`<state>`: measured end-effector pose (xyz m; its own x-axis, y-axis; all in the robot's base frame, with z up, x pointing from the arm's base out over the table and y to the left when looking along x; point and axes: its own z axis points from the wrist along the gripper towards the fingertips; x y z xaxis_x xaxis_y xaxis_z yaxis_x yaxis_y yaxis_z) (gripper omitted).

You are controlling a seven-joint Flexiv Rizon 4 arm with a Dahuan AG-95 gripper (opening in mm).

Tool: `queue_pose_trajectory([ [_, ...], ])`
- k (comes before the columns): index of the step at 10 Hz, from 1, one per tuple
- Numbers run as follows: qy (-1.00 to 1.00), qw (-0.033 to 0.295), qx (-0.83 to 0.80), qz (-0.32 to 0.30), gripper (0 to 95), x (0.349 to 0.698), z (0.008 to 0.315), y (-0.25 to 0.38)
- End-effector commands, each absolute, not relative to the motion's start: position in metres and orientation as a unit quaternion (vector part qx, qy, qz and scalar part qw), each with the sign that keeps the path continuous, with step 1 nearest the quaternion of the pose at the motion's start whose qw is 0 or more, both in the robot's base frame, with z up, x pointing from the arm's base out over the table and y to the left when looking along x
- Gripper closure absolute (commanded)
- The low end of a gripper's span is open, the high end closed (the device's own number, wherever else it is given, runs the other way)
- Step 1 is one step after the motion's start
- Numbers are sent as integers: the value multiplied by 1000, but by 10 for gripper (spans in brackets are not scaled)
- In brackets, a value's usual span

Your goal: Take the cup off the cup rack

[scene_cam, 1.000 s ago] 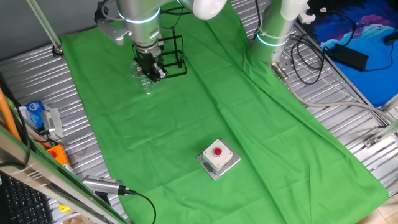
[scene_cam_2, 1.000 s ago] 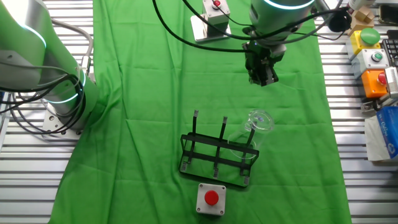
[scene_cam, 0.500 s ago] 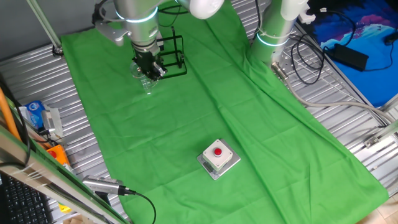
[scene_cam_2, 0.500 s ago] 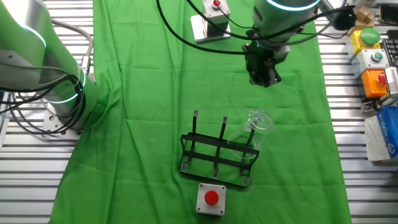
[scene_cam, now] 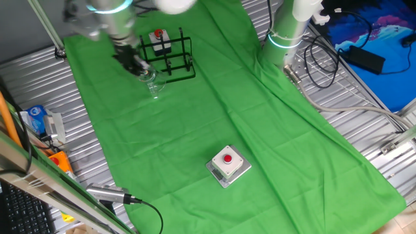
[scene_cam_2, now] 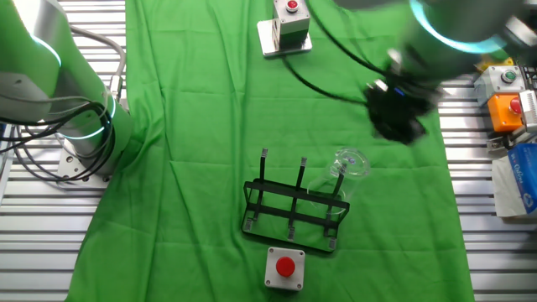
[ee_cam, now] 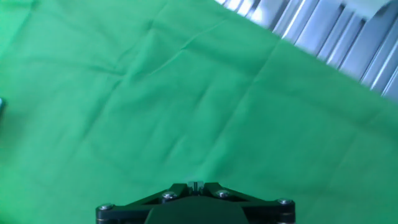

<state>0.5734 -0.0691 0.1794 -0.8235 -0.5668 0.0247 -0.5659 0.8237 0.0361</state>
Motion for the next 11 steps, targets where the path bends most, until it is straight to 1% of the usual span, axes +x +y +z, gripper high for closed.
queue_pose_trajectory([
  [1, -933, 40, 356, -22, 570, 584, 176, -81],
  [2, -916, 50, 397, -30, 0, 581, 174, -82],
  [5, -902, 47, 428, -43, 0, 565, 168, -84],
  [8, -895, 46, 443, -40, 0, 546, 161, -85],
  [10, -887, 51, 458, -15, 0, 530, 154, -84],
  [11, -885, 47, 464, -8, 0, 525, 151, -84],
])
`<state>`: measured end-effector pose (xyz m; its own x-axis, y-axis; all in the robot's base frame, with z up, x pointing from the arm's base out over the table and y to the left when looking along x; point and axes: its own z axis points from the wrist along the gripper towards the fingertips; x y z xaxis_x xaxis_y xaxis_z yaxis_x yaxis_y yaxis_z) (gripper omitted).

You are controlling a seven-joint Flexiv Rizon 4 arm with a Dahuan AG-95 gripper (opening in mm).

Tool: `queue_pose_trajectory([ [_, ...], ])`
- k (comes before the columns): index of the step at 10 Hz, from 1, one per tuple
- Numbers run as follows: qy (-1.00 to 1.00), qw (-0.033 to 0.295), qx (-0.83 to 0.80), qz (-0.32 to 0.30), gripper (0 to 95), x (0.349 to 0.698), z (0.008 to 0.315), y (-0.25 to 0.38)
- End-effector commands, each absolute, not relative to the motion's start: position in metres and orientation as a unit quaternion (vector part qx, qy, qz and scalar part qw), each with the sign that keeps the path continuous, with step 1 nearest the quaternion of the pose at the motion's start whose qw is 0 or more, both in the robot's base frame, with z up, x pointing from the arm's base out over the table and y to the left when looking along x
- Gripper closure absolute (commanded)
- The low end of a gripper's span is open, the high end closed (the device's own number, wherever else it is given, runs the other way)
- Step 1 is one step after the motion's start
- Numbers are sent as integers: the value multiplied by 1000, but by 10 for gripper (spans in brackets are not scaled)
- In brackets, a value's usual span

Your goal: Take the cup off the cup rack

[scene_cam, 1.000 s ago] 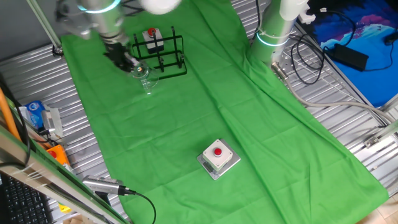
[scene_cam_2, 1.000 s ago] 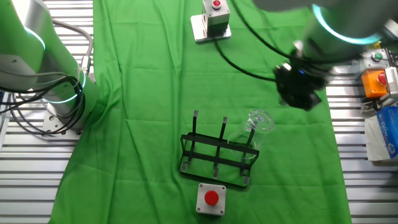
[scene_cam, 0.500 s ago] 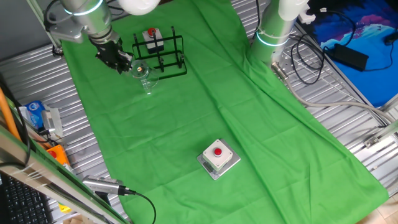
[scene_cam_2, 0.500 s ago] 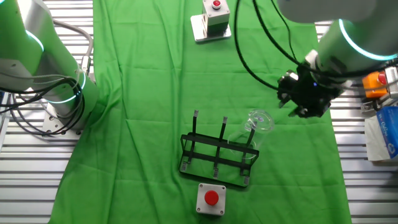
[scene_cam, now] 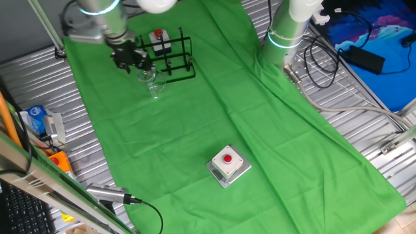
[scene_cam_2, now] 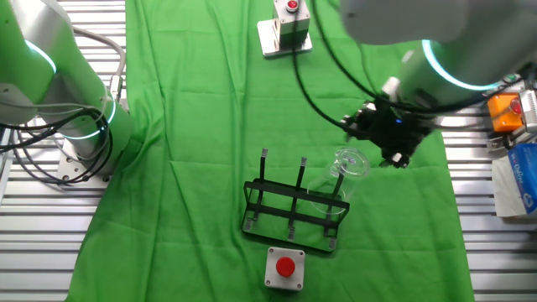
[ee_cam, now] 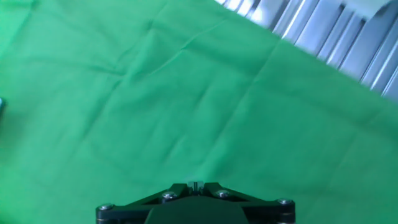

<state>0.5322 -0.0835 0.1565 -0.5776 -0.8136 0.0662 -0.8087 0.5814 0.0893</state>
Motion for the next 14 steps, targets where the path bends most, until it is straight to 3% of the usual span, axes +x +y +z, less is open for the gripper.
queue_pose_trajectory([
  [1, -877, 43, 479, 8, 0, 523, 147, -85],
  [8, -854, 39, 518, 21, 0, 520, 122, -99],
  [13, -879, 19, 477, -11, 0, 518, 109, -100],
  [14, -887, 16, 461, -17, 190, 518, 109, -100],
])
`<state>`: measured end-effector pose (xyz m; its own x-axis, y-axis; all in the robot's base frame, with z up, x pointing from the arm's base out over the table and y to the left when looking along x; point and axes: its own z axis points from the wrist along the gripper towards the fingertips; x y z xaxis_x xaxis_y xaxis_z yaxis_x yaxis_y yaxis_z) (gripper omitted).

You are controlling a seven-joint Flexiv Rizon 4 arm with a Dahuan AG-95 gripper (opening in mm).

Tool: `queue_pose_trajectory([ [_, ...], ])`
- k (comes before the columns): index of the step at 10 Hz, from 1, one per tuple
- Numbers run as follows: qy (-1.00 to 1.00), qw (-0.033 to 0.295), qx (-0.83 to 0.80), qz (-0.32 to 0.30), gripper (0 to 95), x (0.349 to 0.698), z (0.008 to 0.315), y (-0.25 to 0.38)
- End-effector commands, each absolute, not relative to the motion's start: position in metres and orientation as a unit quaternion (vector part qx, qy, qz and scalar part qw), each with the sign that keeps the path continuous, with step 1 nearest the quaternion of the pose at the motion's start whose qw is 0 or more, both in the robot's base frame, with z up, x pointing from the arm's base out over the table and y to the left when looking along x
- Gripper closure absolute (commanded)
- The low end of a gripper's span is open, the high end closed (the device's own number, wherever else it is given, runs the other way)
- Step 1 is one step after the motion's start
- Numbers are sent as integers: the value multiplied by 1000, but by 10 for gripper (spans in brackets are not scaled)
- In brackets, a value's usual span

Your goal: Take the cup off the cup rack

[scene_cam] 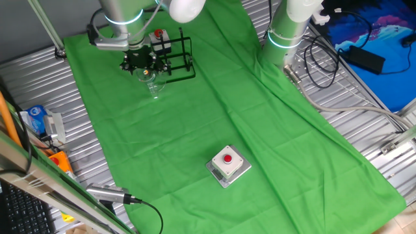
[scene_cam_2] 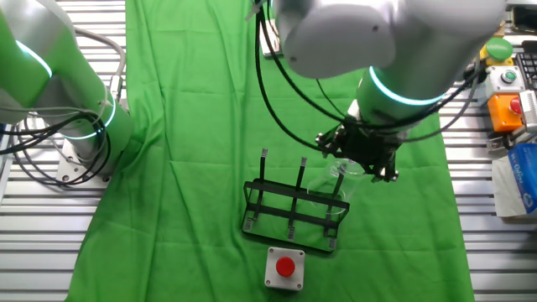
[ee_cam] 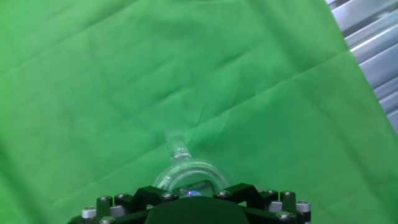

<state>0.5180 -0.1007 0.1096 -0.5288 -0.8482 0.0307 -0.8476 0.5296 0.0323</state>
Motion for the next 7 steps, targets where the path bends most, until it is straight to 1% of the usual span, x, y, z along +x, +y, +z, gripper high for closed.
queue_pose_trajectory([
  [1, -902, 19, 430, -17, 380, 518, 109, -99],
  [2, -905, 22, 424, -15, 380, 519, 108, -99],
  [3, -909, 26, 415, -11, 570, 519, 107, -97],
  [4, -913, 29, 407, -4, 570, 520, 107, -95],
  [5, -917, 35, 398, 6, 950, 520, 106, -95],
  [7, -919, 49, 392, 5, 950, 520, 107, -95],
])
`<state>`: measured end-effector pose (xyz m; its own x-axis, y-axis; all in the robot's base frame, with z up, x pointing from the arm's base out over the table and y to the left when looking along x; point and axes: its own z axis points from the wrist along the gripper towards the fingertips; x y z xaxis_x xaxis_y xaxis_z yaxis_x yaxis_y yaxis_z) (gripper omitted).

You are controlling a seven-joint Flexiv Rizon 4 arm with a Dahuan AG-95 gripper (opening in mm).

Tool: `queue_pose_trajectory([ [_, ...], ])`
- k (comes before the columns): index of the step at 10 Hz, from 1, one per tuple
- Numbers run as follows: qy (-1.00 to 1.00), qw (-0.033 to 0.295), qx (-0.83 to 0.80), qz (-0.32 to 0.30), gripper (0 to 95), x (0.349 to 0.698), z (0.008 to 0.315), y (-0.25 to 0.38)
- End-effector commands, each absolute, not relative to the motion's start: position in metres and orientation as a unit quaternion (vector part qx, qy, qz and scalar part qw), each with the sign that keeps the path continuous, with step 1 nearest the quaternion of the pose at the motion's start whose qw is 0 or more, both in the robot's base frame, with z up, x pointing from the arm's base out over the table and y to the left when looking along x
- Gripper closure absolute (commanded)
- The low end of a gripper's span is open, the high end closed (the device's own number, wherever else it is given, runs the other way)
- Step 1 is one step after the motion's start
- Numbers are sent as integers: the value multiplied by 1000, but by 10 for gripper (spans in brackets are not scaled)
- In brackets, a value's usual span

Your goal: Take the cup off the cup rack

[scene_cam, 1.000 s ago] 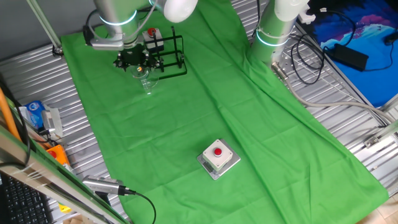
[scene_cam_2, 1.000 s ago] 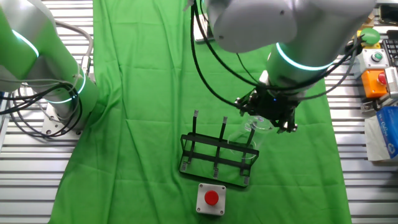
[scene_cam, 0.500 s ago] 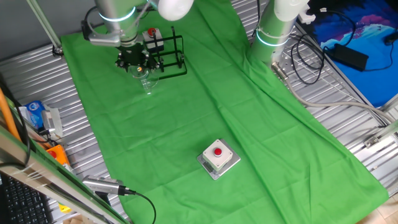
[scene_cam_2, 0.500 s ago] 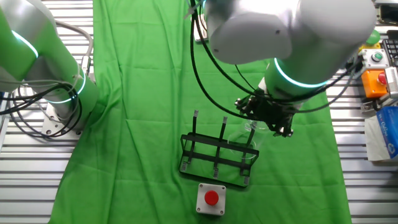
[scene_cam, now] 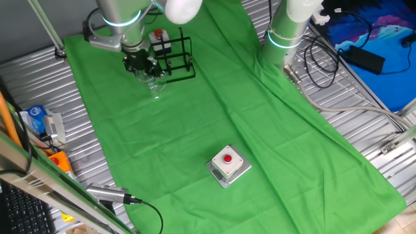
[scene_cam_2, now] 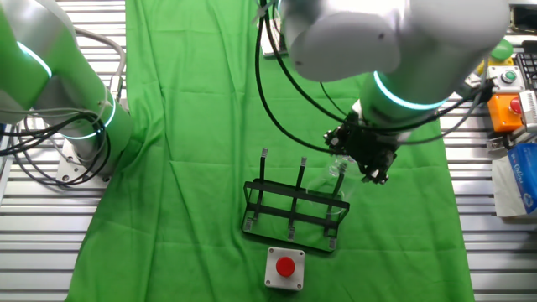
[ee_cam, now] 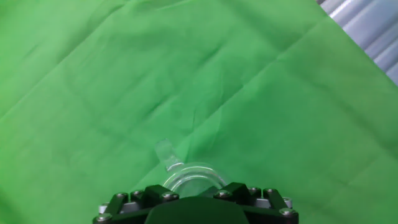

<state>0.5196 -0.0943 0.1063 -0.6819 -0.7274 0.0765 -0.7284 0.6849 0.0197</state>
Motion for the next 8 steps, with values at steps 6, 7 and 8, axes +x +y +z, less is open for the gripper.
queue_pose_trajectory([
  [6, -919, 41, 392, 4, 950, 524, 149, -97],
  [7, -919, 39, 392, 5, 950, 527, 163, -96],
  [8, -920, 40, 390, 6, 950, 532, 181, -94],
])
